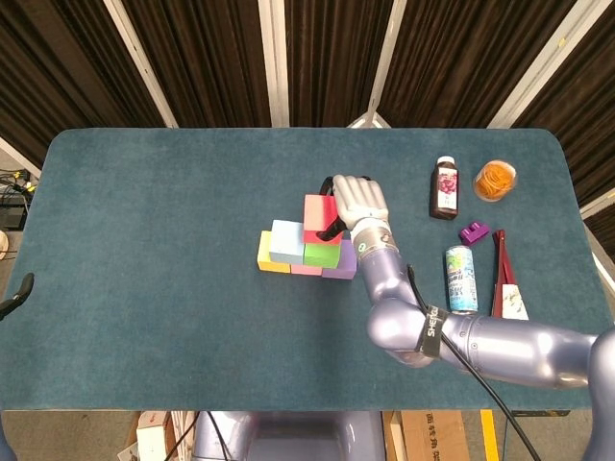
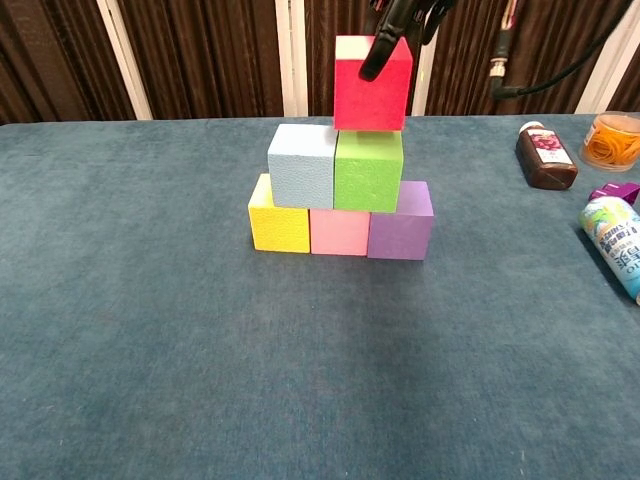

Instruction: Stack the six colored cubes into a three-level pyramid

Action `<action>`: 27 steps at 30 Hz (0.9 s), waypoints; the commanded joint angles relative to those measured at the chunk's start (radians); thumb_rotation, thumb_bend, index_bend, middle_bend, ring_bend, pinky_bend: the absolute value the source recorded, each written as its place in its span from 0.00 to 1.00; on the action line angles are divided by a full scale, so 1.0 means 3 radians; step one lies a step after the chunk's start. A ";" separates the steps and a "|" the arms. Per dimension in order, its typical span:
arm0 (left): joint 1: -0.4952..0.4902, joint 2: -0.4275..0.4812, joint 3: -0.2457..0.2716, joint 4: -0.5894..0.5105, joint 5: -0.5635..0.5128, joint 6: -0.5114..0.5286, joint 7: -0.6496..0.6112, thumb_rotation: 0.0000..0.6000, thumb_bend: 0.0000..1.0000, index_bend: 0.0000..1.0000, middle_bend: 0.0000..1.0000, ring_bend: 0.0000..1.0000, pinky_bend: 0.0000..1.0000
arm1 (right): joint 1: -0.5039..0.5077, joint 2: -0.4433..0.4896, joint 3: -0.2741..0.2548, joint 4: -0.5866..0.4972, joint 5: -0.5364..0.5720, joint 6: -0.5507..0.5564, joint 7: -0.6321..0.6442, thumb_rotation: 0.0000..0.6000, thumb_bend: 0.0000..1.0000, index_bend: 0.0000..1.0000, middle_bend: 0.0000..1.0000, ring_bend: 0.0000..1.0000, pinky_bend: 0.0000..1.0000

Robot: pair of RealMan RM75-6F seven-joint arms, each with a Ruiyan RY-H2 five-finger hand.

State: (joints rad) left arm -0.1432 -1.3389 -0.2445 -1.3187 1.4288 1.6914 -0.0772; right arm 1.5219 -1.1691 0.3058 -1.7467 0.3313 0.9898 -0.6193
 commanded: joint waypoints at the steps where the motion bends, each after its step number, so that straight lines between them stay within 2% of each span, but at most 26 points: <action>1: -0.0002 0.0015 0.0008 -0.0006 -0.0003 -0.0024 -0.0015 1.00 0.32 0.13 0.00 0.00 0.00 | -0.0026 -0.0045 0.0049 0.0029 0.0003 0.0008 0.0000 1.00 0.20 0.44 0.39 0.31 0.14; 10: -0.0015 0.0001 0.0023 -0.0003 0.0008 -0.0037 0.0022 1.00 0.32 0.13 0.00 0.00 0.00 | -0.0109 -0.0117 0.0158 0.0057 -0.0024 0.0005 -0.0053 1.00 0.20 0.44 0.39 0.31 0.14; 27: -0.0020 -0.0004 0.0032 -0.0032 -0.0018 -0.0075 0.0042 1.00 0.32 0.13 0.00 0.00 0.00 | -0.0132 -0.0175 0.0339 -0.0084 0.0059 0.0236 -0.0255 1.00 0.20 0.44 0.39 0.31 0.14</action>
State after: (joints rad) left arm -0.1493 -1.3403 -0.2351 -1.3284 1.4233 1.6690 -0.0644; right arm 1.4834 -1.2198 0.4057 -1.7710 0.3482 1.0594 -0.6941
